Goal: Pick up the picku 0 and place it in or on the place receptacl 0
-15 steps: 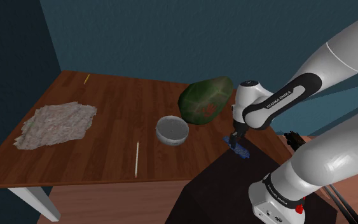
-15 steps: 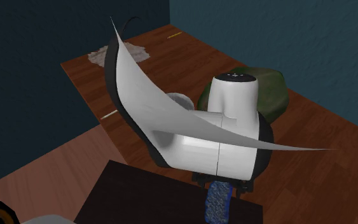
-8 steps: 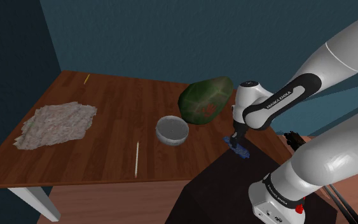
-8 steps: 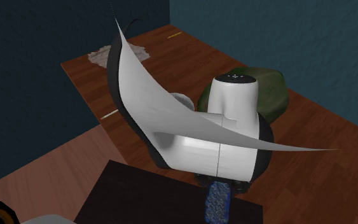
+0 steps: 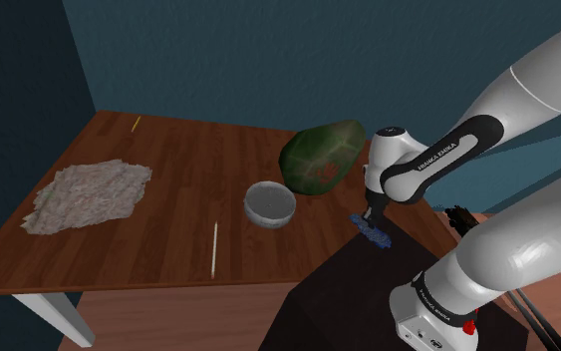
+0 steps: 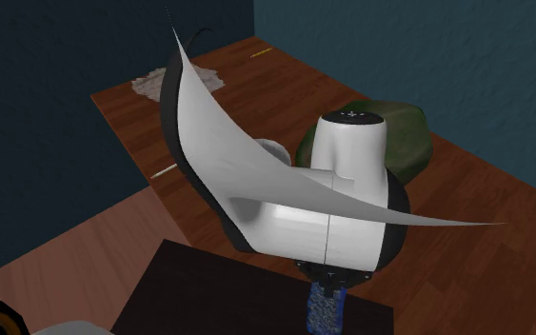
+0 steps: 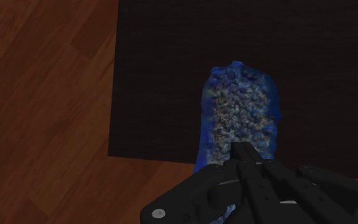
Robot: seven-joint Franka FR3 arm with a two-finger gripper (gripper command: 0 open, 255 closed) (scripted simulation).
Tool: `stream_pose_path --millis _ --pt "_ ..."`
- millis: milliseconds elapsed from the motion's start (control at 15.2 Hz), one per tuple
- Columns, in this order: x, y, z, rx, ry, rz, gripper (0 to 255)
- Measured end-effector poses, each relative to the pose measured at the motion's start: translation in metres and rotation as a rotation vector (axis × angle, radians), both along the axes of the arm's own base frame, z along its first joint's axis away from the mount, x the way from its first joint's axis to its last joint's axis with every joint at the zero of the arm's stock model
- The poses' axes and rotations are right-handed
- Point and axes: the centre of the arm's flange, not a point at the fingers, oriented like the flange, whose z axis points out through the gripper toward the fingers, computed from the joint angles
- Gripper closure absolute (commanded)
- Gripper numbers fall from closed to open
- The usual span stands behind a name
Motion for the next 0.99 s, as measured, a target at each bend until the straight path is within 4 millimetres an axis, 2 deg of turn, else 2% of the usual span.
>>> stream_pose_path --millis 66,198,396,858,990 --pt "0.0 0.0 0.0 0.0 0.0 0.0 0" --pt "0.004 0.001 0.001 -0.014 -0.016 -0.03 0" --pt "0.022 0.003 0.0 -0.083 -0.088 -0.207 0" --pt "0.019 -0.004 -0.034 -0.098 -0.104 -0.253 0" --pt "0.018 -0.004 -0.037 -0.098 -0.105 -0.253 0"
